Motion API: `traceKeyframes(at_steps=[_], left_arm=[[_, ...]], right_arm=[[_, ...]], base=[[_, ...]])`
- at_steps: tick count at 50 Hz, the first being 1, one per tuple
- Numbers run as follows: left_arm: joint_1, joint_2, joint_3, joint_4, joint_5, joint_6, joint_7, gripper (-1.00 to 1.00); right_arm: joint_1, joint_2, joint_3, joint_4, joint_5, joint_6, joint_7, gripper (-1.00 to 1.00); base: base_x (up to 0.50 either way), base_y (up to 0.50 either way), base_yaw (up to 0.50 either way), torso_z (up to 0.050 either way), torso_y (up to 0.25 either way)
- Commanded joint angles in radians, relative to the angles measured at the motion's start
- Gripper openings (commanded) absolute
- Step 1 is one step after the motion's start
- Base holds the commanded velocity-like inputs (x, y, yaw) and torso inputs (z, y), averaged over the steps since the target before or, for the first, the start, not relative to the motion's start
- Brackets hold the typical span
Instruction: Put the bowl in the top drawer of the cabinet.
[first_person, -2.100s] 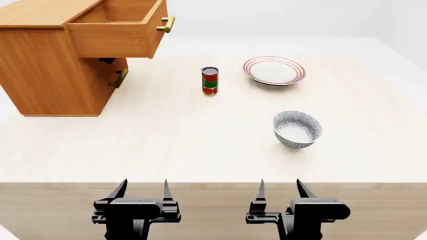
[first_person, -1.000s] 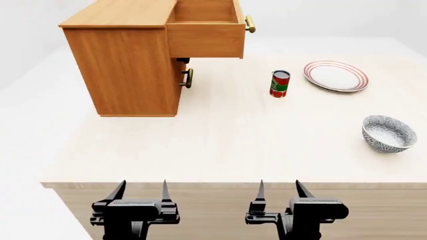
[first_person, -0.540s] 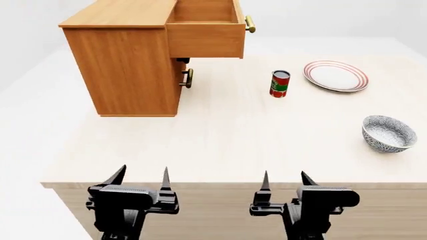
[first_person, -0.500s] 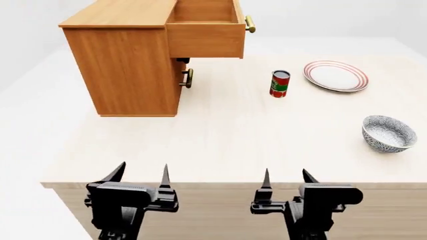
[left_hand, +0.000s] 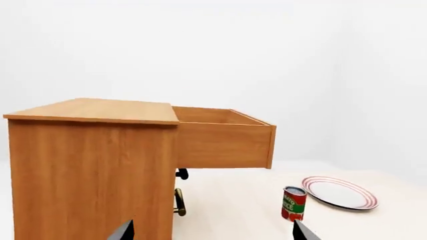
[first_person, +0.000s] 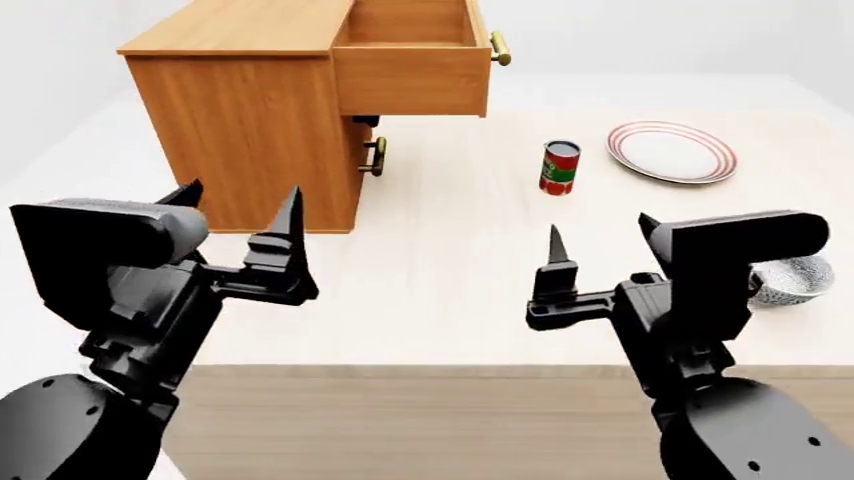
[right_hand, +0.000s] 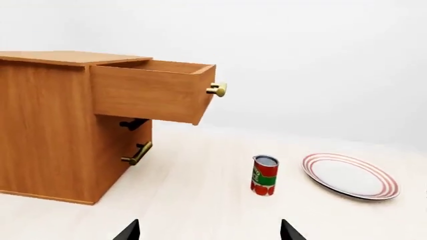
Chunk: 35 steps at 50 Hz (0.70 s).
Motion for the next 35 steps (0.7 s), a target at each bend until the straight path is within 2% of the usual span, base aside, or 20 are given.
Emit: traceKeyframes(at_steps=[1,2,6,8,10,21,35], left_arm=[[-0.382,-0.049,-0.085,-0.009,-0.311,-0.341,-0.094,1.00],[-0.408,-0.049,-0.085,-0.023,-0.326,-0.357,-0.101,1.00],[-0.529,-0.027,-0.108,-0.124,-0.403,-0.414,-0.136,1.00],[-0.589,-0.022,-0.111,-0.175,-0.431,-0.433,-0.148,1.00],[-0.630,-0.025,-0.100,-0.206,-0.428,-0.433,-0.150,1.00],[-0.774,-0.039,-0.065,-0.288,-0.446,-0.435,-0.164,1.00],[-0.812,-0.108,0.066,-0.375,-0.289,-0.342,-0.094,1.00]], right_arm=[[0.353,0.030,0.117,-0.108,0.171,0.423,-0.010,1.00],[0.381,0.049,0.136,-0.089,0.246,0.428,0.034,1.00],[0.536,0.178,0.159,0.051,0.744,0.427,0.385,1.00],[0.608,0.221,0.137,0.112,0.875,0.424,0.482,1.00],[0.657,0.251,0.112,0.147,0.923,0.417,0.518,1.00],[0.802,0.327,-0.031,0.242,0.803,0.332,0.409,1.00],[0.916,0.344,-0.214,0.389,0.622,0.197,0.222,1.00]], base=[[0.00,0.00,0.00,0.000,0.000],[0.00,0.00,0.00,0.000,0.000],[0.00,0.00,0.00,0.000,0.000],[0.00,0.00,0.00,0.000,0.000],[0.00,0.00,0.00,0.000,0.000],[0.08,0.00,0.00,0.000,0.000],[0.15,0.00,0.00,0.000,0.000]])
